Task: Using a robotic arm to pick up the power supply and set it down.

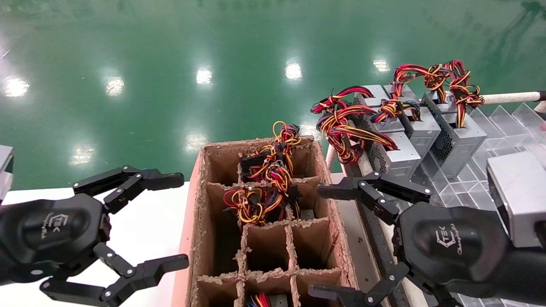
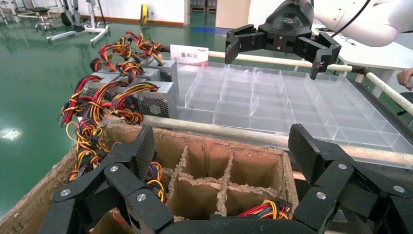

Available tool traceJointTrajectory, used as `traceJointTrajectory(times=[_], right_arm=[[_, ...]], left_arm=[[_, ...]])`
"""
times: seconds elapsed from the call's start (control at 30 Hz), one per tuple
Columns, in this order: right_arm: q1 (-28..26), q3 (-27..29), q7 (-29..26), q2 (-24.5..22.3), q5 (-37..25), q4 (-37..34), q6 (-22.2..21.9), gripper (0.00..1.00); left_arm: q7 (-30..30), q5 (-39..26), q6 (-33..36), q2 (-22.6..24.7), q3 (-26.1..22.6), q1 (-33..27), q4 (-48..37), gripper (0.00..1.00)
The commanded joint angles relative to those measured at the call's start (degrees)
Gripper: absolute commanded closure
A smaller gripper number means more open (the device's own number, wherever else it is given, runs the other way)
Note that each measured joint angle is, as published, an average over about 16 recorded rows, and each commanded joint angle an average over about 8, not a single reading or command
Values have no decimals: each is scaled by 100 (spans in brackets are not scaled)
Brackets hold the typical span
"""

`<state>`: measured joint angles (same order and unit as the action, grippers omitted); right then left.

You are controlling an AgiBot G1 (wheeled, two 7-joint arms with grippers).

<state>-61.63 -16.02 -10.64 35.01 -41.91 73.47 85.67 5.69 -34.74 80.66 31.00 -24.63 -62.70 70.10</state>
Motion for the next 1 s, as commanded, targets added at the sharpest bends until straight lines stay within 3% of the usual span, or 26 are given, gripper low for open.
traceJointTrajectory(times=[0.03,1.0], right_arm=[[0,0,0,0,0,0,0,0],[0,0,0,0,0,0,0,0]], left_arm=[[0,0,0,0,0,0,0,0],[0,0,0,0,0,0,0,0]])
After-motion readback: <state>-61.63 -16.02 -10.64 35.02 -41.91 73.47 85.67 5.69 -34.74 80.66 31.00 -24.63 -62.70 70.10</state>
